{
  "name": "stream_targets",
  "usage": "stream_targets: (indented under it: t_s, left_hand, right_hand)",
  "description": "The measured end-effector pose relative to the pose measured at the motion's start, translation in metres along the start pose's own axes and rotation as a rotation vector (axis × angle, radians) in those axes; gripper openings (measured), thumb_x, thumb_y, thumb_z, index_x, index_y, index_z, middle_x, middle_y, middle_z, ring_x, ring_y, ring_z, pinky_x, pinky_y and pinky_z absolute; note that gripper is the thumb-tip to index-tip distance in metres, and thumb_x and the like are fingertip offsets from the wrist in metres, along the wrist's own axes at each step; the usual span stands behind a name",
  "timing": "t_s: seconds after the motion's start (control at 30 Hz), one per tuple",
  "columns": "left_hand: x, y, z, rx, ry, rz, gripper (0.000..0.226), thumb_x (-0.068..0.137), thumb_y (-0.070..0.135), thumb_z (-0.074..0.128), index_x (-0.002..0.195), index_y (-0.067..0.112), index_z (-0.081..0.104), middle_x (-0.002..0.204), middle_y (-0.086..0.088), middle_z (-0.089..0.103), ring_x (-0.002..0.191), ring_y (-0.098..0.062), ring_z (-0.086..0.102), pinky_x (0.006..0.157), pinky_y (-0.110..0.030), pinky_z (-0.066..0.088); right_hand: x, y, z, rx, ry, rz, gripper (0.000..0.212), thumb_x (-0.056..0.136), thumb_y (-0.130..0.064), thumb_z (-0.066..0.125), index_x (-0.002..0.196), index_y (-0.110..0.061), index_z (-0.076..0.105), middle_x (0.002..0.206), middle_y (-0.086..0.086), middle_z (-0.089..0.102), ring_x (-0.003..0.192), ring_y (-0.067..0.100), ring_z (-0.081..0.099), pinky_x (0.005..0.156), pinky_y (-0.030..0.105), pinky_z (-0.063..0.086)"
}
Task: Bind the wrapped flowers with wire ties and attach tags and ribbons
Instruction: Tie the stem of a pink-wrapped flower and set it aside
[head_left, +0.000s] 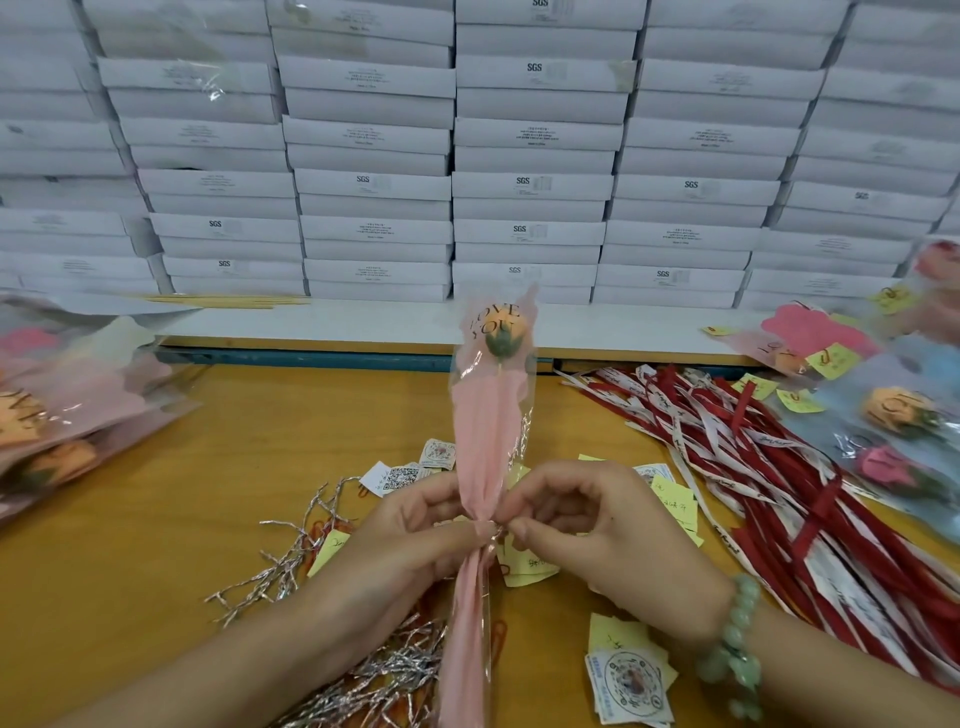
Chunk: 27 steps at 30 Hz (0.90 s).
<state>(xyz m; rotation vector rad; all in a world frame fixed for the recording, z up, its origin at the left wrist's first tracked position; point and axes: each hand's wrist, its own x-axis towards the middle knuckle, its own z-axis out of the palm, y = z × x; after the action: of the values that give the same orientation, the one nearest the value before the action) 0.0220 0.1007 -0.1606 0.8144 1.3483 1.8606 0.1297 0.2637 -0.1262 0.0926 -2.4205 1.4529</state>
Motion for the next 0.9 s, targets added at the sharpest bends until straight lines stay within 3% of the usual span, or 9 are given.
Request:
stream_targets:
  t_s: [0.1,0.23,0.4,0.57,0.67,0.73,0.83,0.9]
  left_hand:
    - [0.0002,0.0006,0.0000,-0.013,0.000,-0.004,0.030,0.078,0.002,0.070,0.108,0.005,0.072,0.095,-0.011,0.072,0.080,-0.013,0.068,0.073,-0.021,0.054]
    - [0.0000,0.0011,-0.0014,-0.027,-0.003,-0.008,0.030,0.078,0.000,0.068,0.108,0.001,0.071,0.092,-0.012,0.072,0.077,-0.014,0.067,0.072,-0.022,0.054]
    - [-0.0007,0.0024,-0.0017,-0.009,-0.005,-0.037,0.034,0.076,0.002,0.071,0.111,0.001,0.070,0.096,-0.014,0.071,0.077,-0.014,0.066,0.072,-0.021,0.054]
    - [-0.0014,0.0029,-0.0006,-0.008,0.004,-0.062,0.037,0.077,0.004,0.071,0.114,0.001,0.069,0.112,-0.031,0.065,0.091,-0.023,0.065,0.077,-0.024,0.055]
    - [-0.0011,0.0031,-0.0002,-0.022,0.025,-0.068,0.038,0.076,0.004,0.072,0.114,0.002,0.069,0.121,-0.034,0.059,0.101,-0.034,0.059,0.085,-0.028,0.056]
    - [-0.0010,0.0033,0.0001,-0.031,0.029,-0.067,0.039,0.075,0.004,0.073,0.114,0.003,0.070,0.120,-0.031,0.062,0.100,-0.032,0.060,0.084,-0.028,0.056]
    - [-0.0011,0.0037,0.0011,-0.041,0.028,-0.065,0.039,0.074,0.003,0.073,0.113,0.003,0.070,0.113,-0.024,0.067,0.092,-0.025,0.065,0.079,-0.027,0.056]
    - [-0.0015,0.0039,0.0018,-0.043,0.040,-0.062,0.040,0.074,0.002,0.073,0.114,0.003,0.070,0.115,-0.023,0.067,0.093,-0.026,0.066,0.079,-0.028,0.057]
  right_hand:
    - [-0.0009,-0.0011,-0.0014,-0.065,-0.006,-0.048,0.014,0.084,-0.005,0.072,0.090,-0.017,0.076,0.082,-0.003,0.072,0.077,0.008,0.069,0.074,0.020,0.055]
    - [-0.0002,-0.0032,-0.0044,-0.411,-0.024,-0.288,0.015,0.083,-0.010,0.075,0.095,-0.018,0.076,0.090,-0.009,0.070,0.085,0.001,0.065,0.078,0.012,0.050]
    - [-0.0015,-0.0037,-0.0056,-0.708,0.000,-0.484,0.021,0.091,-0.026,0.057,0.097,-0.017,0.075,0.091,-0.003,0.069,0.075,0.012,0.068,0.063,0.031,0.058]
    - [-0.0022,-0.0026,-0.0062,-0.884,0.031,-0.626,0.020,0.093,-0.023,0.057,0.087,-0.014,0.074,0.081,-0.001,0.068,0.064,0.015,0.064,0.054,0.031,0.054]
    - [-0.0016,-0.0025,-0.0063,-0.945,0.041,-0.636,0.023,0.095,-0.021,0.056,0.081,-0.013,0.072,0.077,0.000,0.066,0.061,0.017,0.061,0.051,0.032,0.052]
    - [-0.0025,-0.0037,-0.0047,-0.947,0.019,-0.604,0.025,0.095,-0.022,0.054,0.080,-0.013,0.072,0.076,0.000,0.065,0.060,0.016,0.060,0.051,0.032,0.052]
    - [-0.0051,-0.0054,-0.0024,-0.807,0.005,-0.434,0.024,0.093,-0.031,0.053,0.087,-0.017,0.072,0.081,-0.007,0.065,0.066,0.009,0.061,0.057,0.028,0.053]
    - [-0.0056,-0.0047,-0.0007,-0.662,0.032,-0.293,0.015,0.092,-0.032,0.060,0.090,-0.022,0.071,0.084,-0.013,0.064,0.073,0.006,0.060,0.062,0.018,0.049]
